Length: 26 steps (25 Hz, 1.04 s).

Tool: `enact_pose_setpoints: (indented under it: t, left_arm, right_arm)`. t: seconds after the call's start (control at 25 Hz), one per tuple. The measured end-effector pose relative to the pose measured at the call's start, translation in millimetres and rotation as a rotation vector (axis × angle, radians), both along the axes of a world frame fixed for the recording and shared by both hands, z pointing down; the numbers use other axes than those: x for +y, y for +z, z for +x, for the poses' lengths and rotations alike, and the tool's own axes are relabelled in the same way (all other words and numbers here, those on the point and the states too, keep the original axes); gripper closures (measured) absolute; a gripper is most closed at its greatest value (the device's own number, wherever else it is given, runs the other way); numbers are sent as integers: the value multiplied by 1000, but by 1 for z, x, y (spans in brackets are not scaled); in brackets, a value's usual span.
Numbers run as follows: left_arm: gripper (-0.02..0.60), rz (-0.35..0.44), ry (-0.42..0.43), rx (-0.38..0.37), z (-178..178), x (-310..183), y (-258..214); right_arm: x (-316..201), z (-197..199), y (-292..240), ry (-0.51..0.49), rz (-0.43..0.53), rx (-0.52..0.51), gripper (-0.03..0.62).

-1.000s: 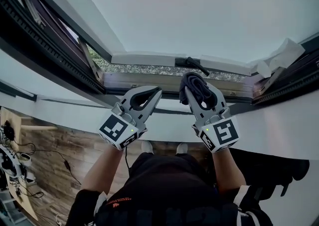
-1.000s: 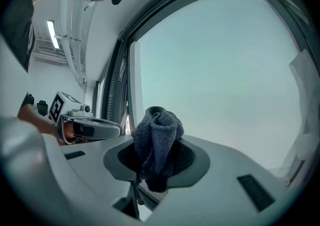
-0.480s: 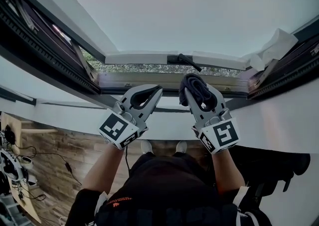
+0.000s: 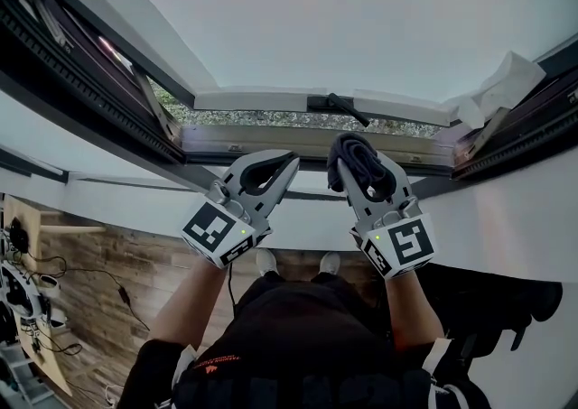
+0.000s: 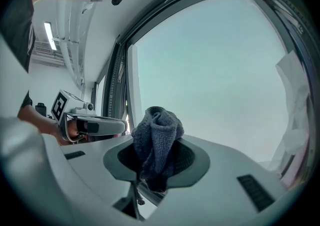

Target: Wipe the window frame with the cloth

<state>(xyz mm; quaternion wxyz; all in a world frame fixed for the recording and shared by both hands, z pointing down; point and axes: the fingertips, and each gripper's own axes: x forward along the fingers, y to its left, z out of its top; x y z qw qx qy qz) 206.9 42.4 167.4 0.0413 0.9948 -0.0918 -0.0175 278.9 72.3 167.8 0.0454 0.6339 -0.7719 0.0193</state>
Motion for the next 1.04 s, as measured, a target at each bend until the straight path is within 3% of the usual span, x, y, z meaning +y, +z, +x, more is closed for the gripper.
enact_pose_setpoints:
  t: [1.04]
  left_arm:
    - [563, 0, -14, 7, -7, -9, 0]
  right_arm:
    - [-13, -14, 2, -28, -8, 7, 491]
